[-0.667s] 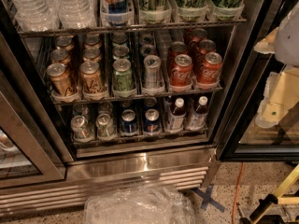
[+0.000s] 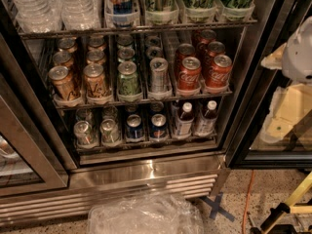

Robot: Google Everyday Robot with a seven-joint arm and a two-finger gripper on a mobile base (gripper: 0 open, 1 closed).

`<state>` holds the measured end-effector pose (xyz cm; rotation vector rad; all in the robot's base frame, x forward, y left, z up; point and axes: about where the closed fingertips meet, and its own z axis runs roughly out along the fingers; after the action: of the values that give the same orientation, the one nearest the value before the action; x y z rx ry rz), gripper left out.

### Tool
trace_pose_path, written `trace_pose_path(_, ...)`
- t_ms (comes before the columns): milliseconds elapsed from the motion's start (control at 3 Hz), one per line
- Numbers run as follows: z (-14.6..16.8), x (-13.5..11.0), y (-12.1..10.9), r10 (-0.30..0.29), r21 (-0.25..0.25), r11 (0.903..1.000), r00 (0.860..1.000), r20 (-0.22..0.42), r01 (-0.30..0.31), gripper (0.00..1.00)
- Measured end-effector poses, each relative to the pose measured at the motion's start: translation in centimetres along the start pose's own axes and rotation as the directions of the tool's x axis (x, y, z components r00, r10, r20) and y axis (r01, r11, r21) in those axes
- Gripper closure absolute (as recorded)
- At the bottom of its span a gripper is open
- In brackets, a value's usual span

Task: Pick blue plastic bottle from bottom shelf of fridge

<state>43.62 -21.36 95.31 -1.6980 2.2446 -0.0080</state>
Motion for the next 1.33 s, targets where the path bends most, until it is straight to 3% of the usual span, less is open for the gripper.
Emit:
trace_pose_path(333, 4.0, 0.5, 1.4, 0.077, -0.068, 0.9951, 0.995, 0.068, -0.072, 0.00)
trace_pose_path(667, 7.7, 0.8, 2.7, 0.159, -0.134, 0.9813, 0.975, 0.155, -0.138, 0.00)
trace_pose_path(1000, 12.4, 0.0, 3.6, 0.226, -0.114, 0.9710, 0.962, 0.154, -0.210, 0.00)
trace_pose_path(1333, 12.5, 0.0, 3.6, 0.227, -0.114, 0.9709, 0.962, 0.154, -0.211, 0.00)
